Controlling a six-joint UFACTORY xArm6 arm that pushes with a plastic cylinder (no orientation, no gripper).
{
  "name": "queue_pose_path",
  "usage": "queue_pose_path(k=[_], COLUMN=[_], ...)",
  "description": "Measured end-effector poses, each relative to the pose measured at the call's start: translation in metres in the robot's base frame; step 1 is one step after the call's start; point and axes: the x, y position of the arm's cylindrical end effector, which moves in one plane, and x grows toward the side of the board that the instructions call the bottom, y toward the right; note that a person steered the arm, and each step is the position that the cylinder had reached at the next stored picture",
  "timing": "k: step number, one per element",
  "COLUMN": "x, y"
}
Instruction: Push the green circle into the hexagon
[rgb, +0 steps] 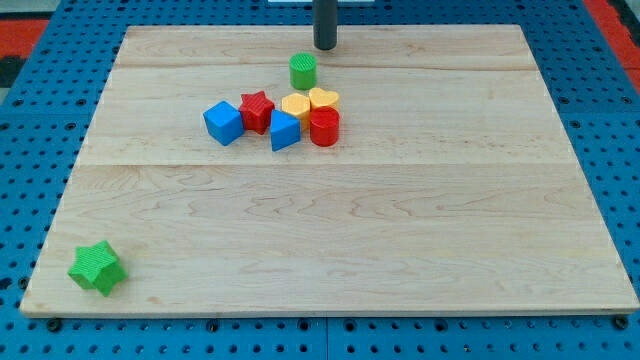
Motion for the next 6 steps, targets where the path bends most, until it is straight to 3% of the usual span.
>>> queue_pose_path(k=[1, 2, 4, 5, 6], x=[0.029, 0.087, 0.051, 0.06, 0.044], y=[-0.048, -0.056, -0.025, -0.014, -0.104])
